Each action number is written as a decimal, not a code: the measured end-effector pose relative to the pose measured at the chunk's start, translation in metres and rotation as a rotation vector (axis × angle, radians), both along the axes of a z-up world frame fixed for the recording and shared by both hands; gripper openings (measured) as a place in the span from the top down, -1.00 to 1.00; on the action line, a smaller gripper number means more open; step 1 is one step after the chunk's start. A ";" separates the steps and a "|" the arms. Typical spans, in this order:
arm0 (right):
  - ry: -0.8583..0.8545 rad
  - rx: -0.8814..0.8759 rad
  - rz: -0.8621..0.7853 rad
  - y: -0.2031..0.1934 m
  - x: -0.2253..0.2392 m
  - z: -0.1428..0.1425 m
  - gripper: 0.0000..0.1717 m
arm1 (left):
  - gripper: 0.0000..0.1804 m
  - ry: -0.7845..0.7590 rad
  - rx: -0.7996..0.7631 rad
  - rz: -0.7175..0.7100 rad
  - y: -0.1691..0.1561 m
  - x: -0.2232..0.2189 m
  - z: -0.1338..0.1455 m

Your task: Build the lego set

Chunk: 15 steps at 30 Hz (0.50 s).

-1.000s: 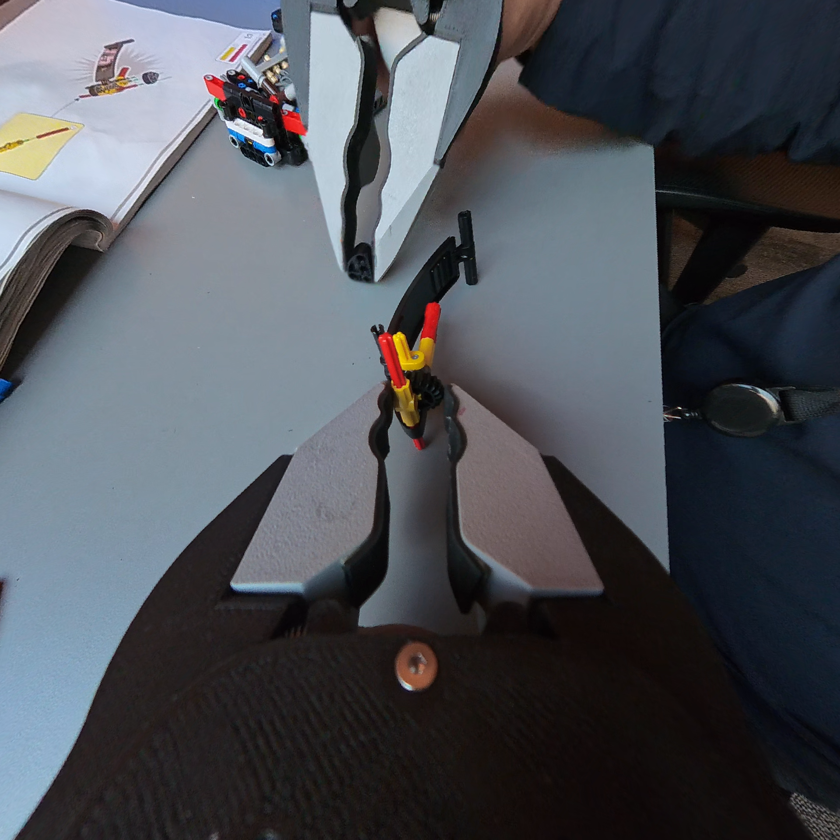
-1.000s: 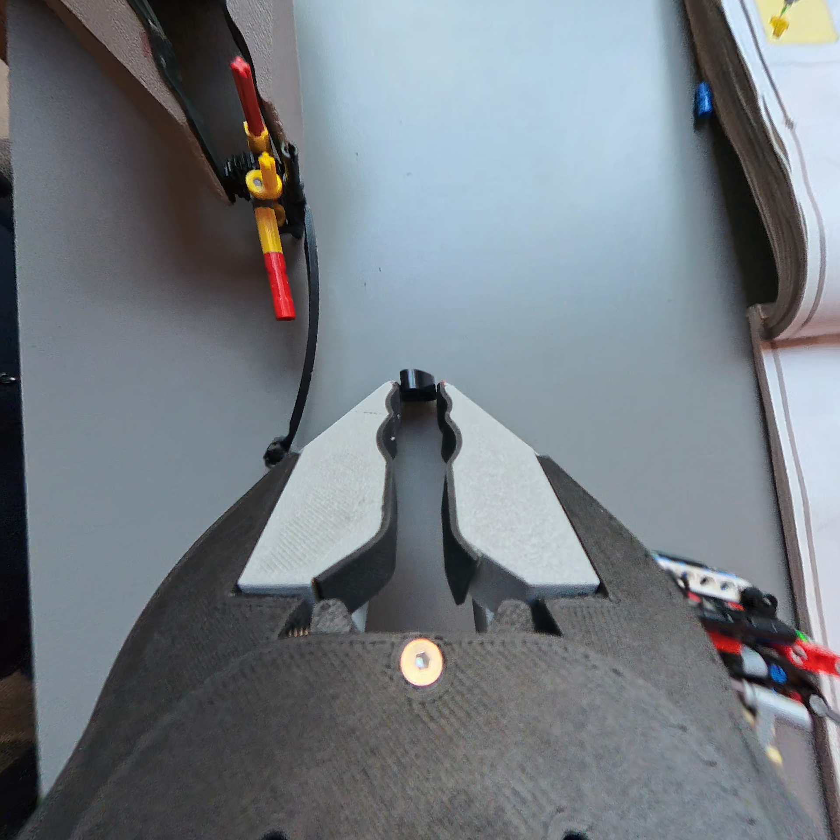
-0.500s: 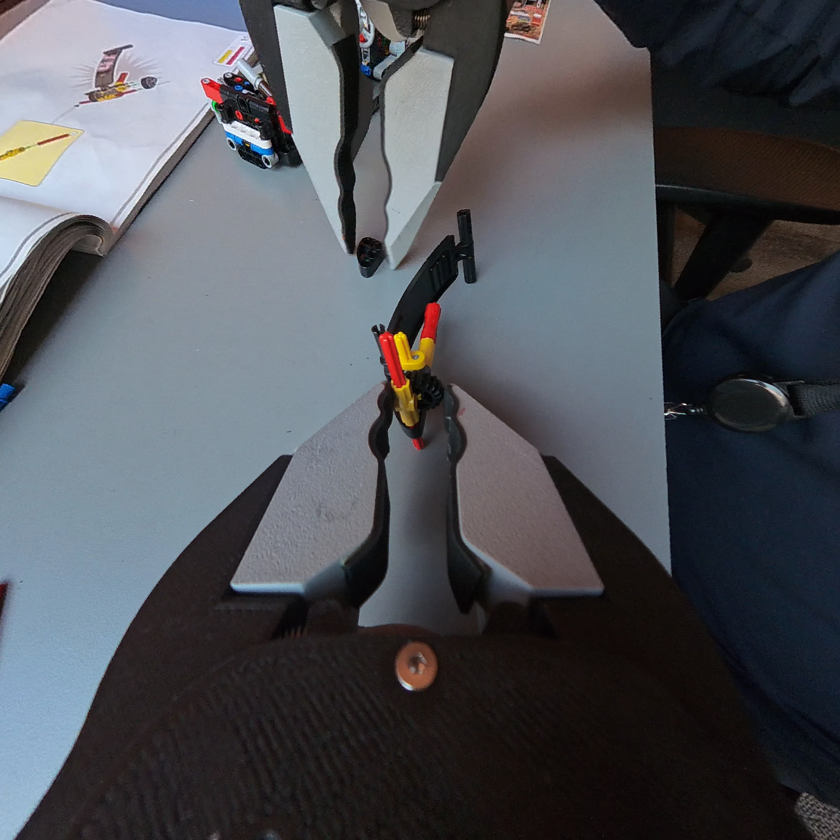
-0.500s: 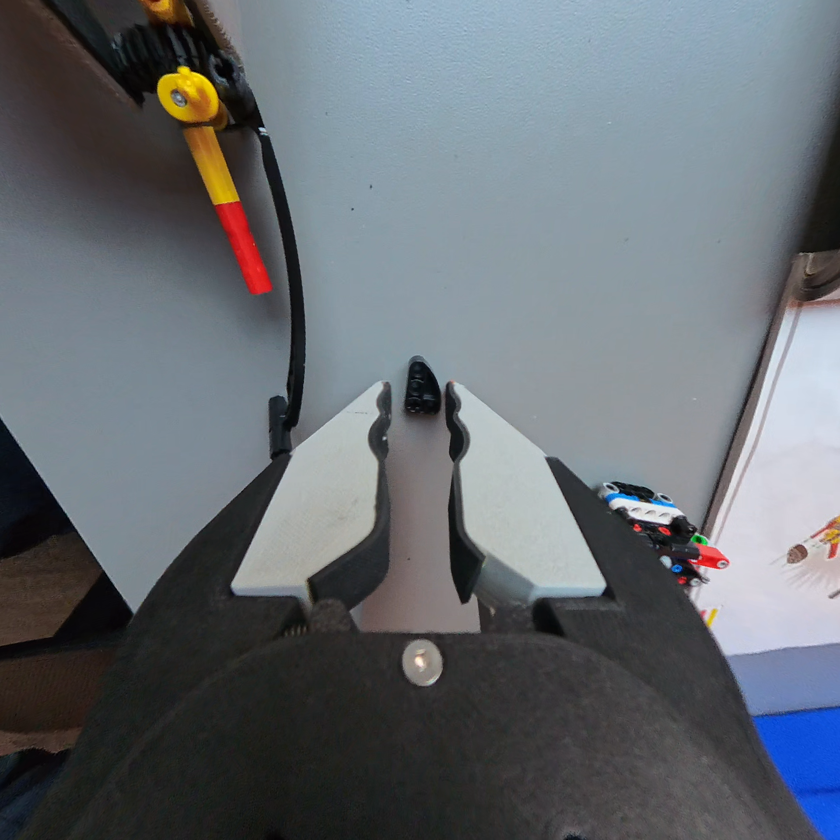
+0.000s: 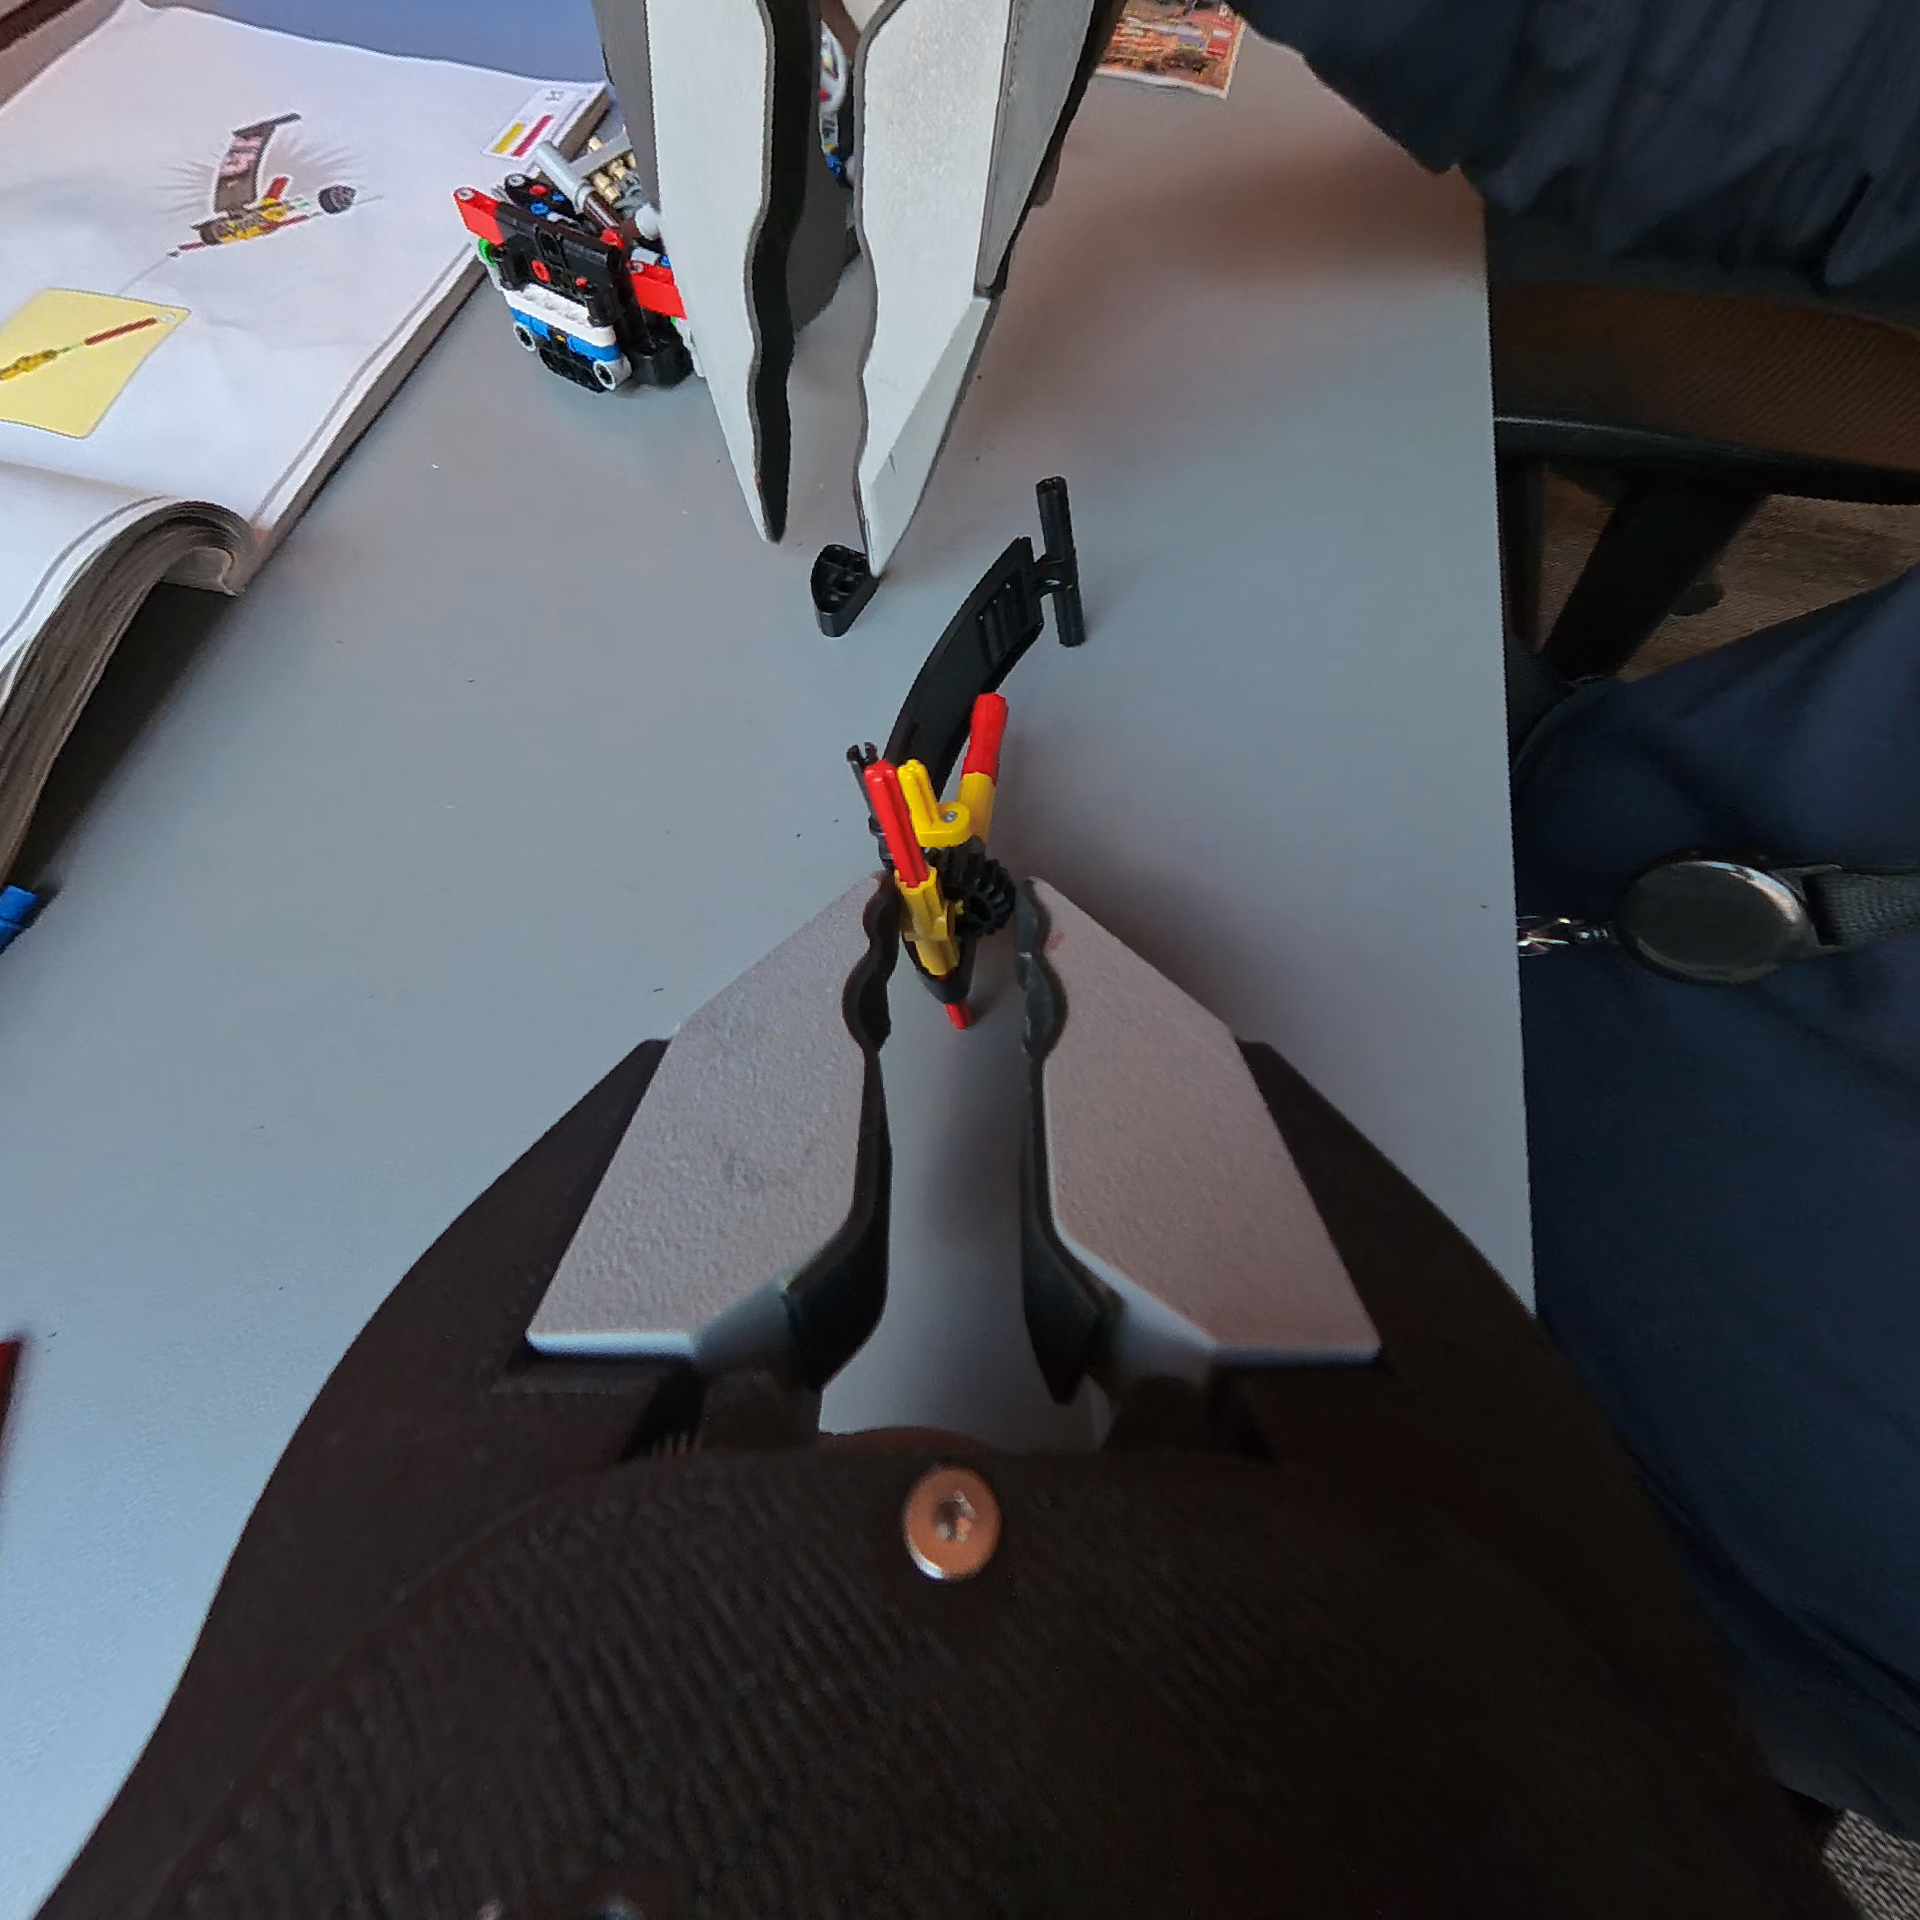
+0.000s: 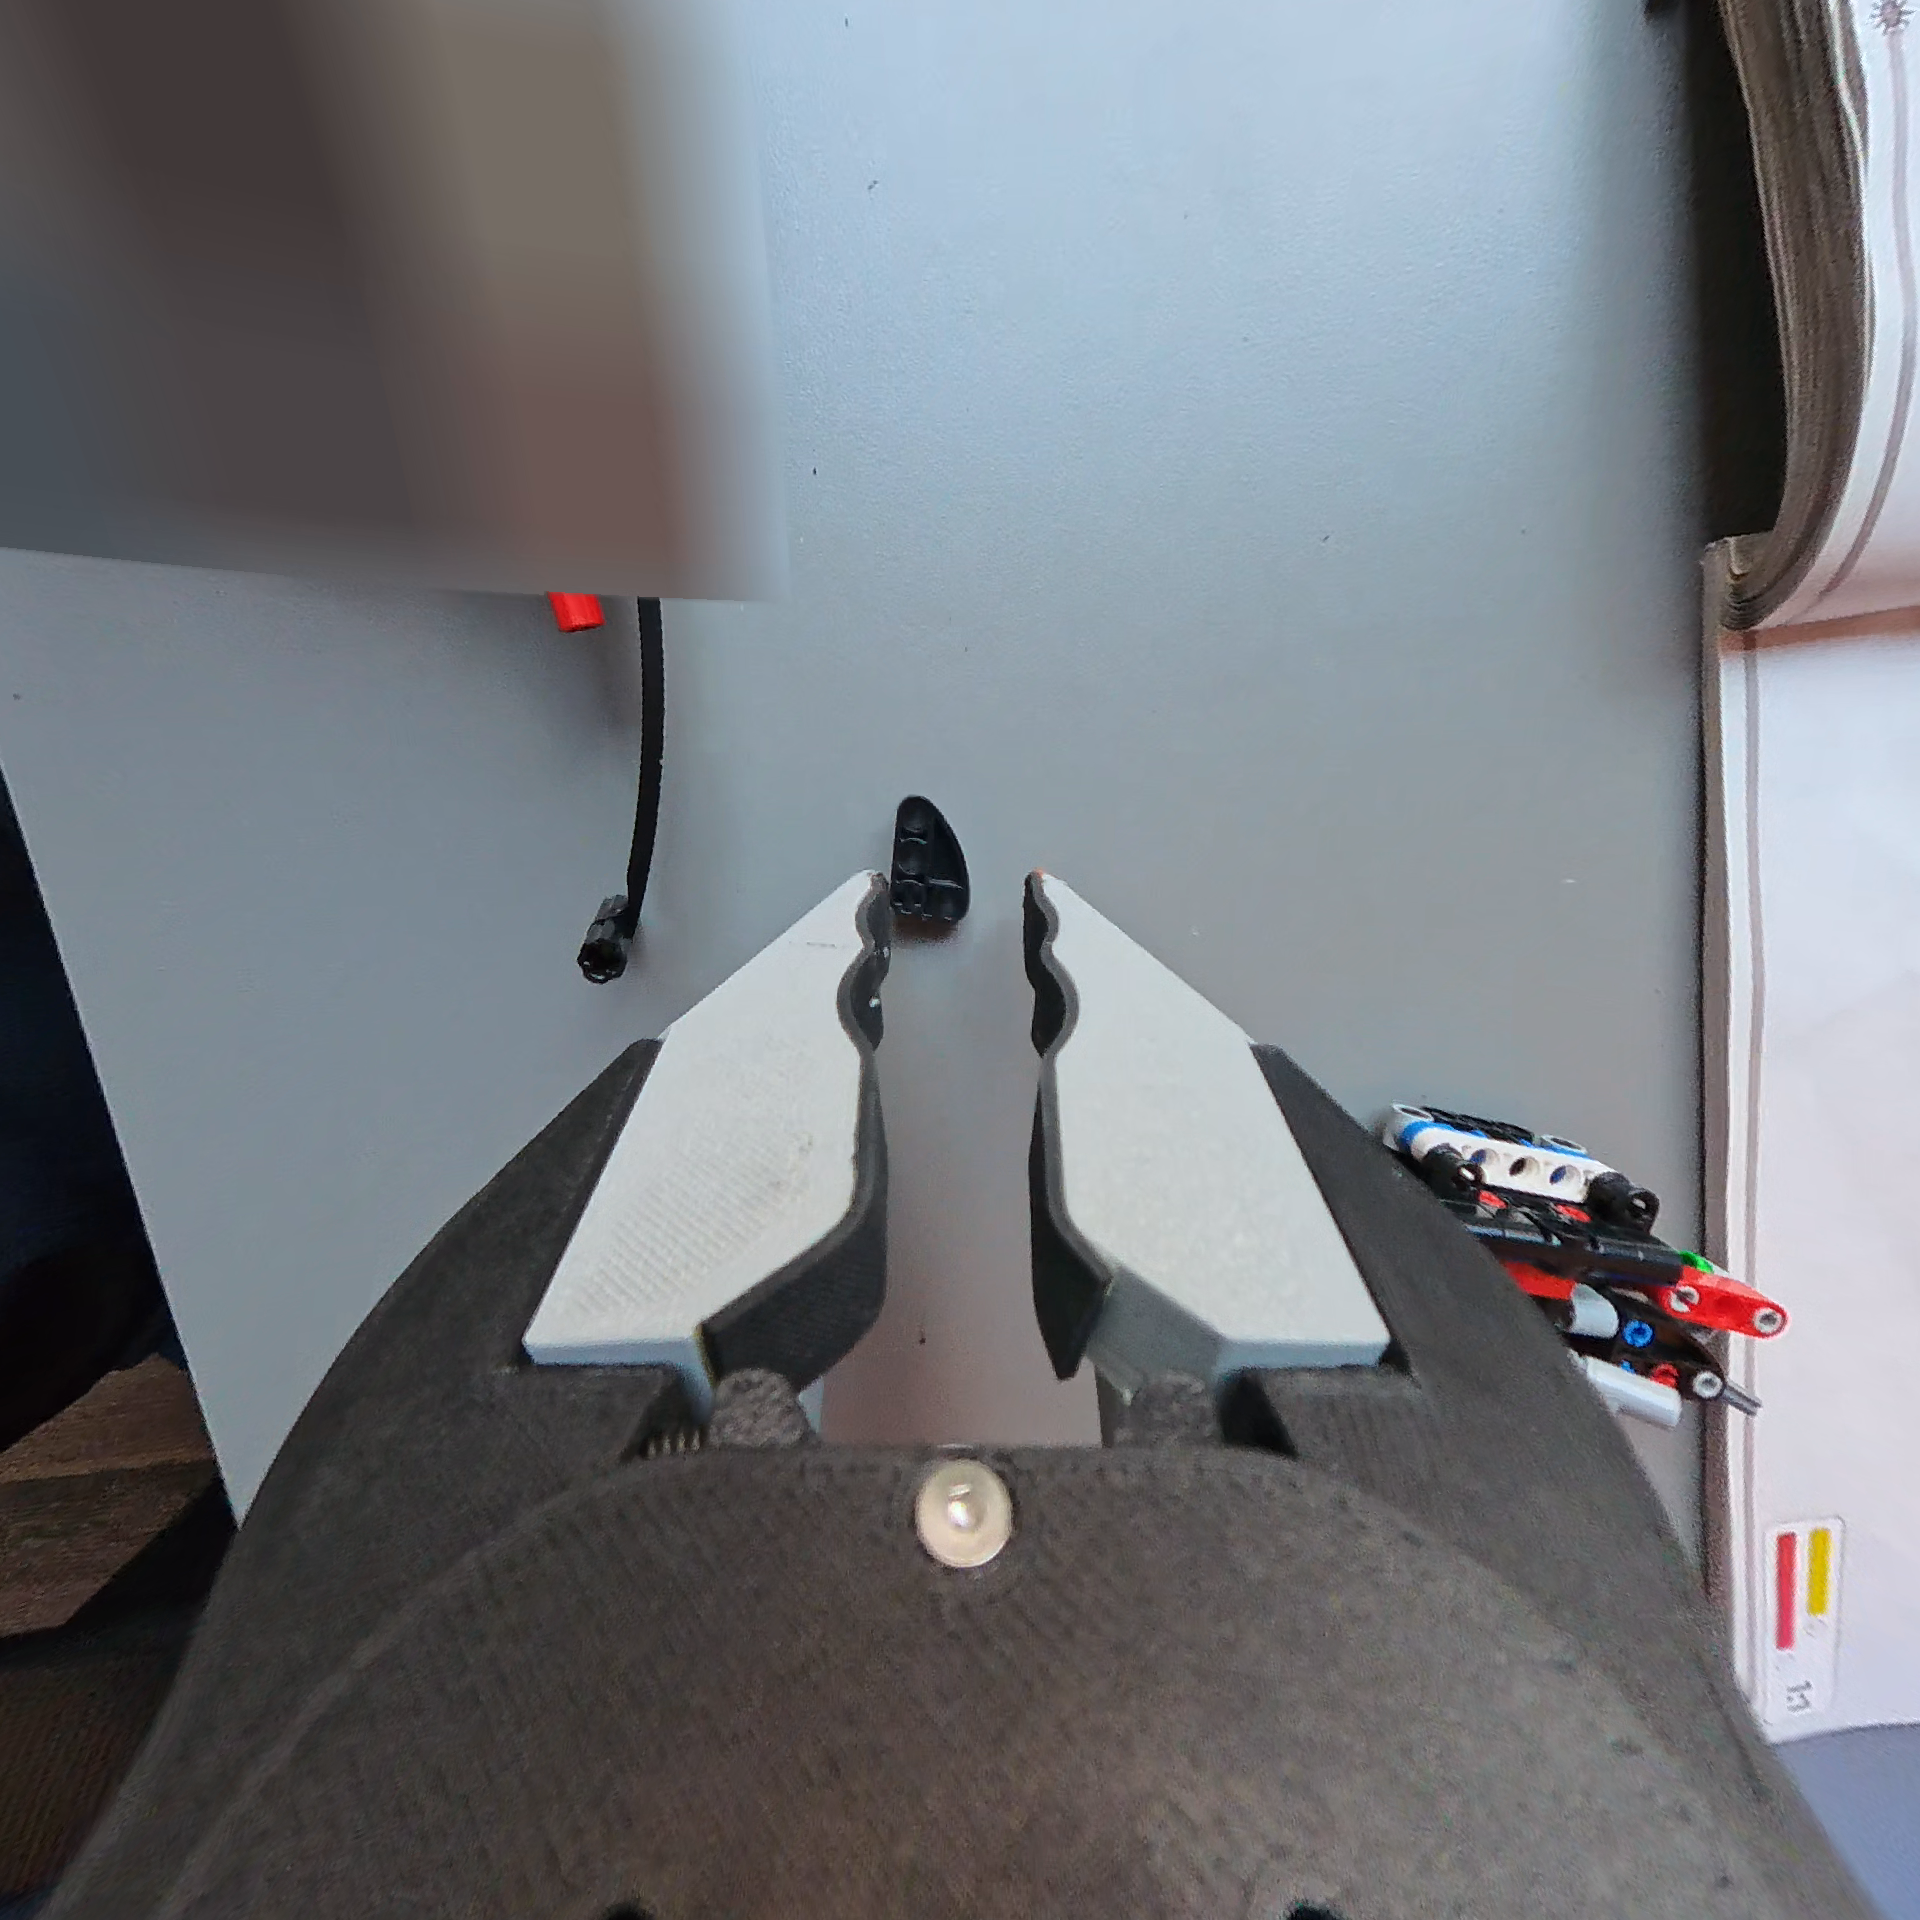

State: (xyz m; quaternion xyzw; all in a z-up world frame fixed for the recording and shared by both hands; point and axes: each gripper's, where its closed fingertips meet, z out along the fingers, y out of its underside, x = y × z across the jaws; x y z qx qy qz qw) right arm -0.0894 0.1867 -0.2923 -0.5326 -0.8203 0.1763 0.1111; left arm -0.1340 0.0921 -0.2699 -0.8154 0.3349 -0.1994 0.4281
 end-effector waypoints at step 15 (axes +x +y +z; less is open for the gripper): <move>0.081 -0.103 -0.027 -0.010 -0.002 -0.003 0.85 | 0.79 0.000 0.001 0.020 0.002 -0.002 0.000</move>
